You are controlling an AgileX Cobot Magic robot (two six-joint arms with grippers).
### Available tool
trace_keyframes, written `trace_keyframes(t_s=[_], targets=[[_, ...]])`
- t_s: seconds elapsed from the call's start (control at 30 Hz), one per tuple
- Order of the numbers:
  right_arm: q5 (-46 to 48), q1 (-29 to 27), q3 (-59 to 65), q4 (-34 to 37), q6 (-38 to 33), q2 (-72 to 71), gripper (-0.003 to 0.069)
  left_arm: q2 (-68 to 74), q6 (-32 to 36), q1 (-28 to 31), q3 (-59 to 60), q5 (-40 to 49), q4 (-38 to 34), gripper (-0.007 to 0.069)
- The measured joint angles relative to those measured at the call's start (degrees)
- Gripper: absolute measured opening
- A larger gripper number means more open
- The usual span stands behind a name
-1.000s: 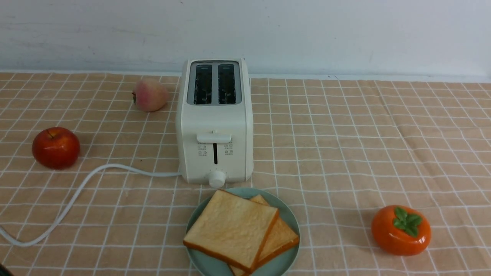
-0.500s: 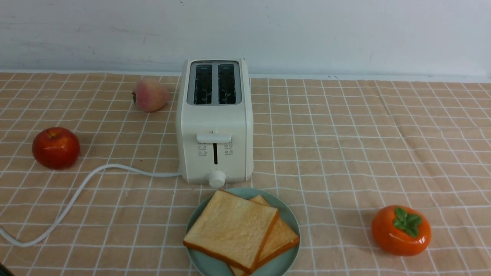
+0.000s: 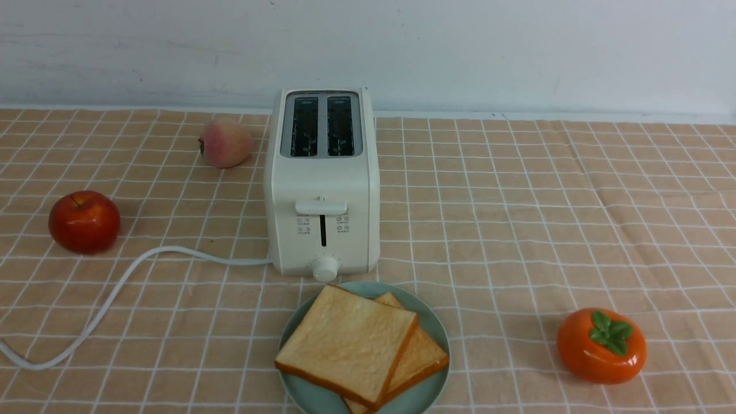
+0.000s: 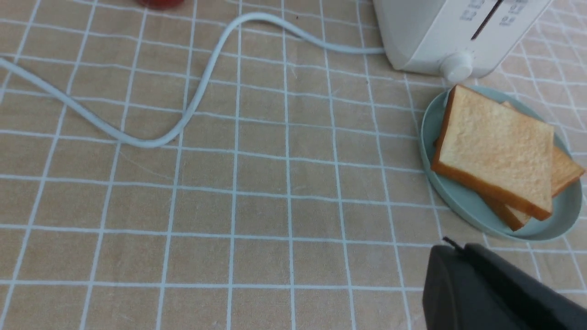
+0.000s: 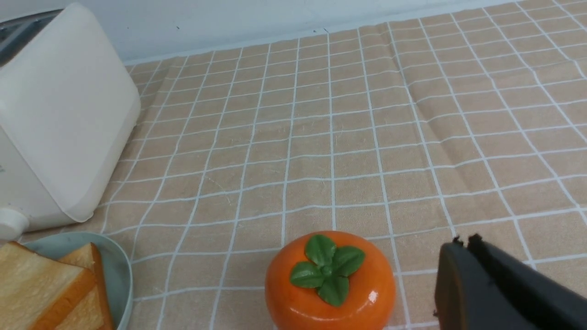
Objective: Take toasted bread from bread machine on light coffee tablecloth place on plate.
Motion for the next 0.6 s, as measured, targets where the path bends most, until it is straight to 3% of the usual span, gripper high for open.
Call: trace_keyframes(t_s=[0.17, 0.2, 0.37, 0.6], targets=[[0.0, 0.0, 0.0, 0.0, 0.0, 0.0, 0.0013, -8.5, 0.5, 2.6, 5.5, -6.6, -0.2, -0.0014], [0.0, 0.0, 0.0, 0.0, 0.0, 0.0, 0.0013, -10.8, 0.5, 4.0, 9.9, -13.1, -0.2, -0.0013], [0.1, 0.0, 0.0, 0.0, 0.0, 0.0, 0.0017, -12.4, 1.2, 6.8, 26.1, -29.2, 1.2, -0.0013], [0.2, 0.0, 0.0, 0.0, 0.0, 0.0, 0.0026, -12.4, 1.2, 7.4, 33.4, -31.4, 3.3, -0.0010]])
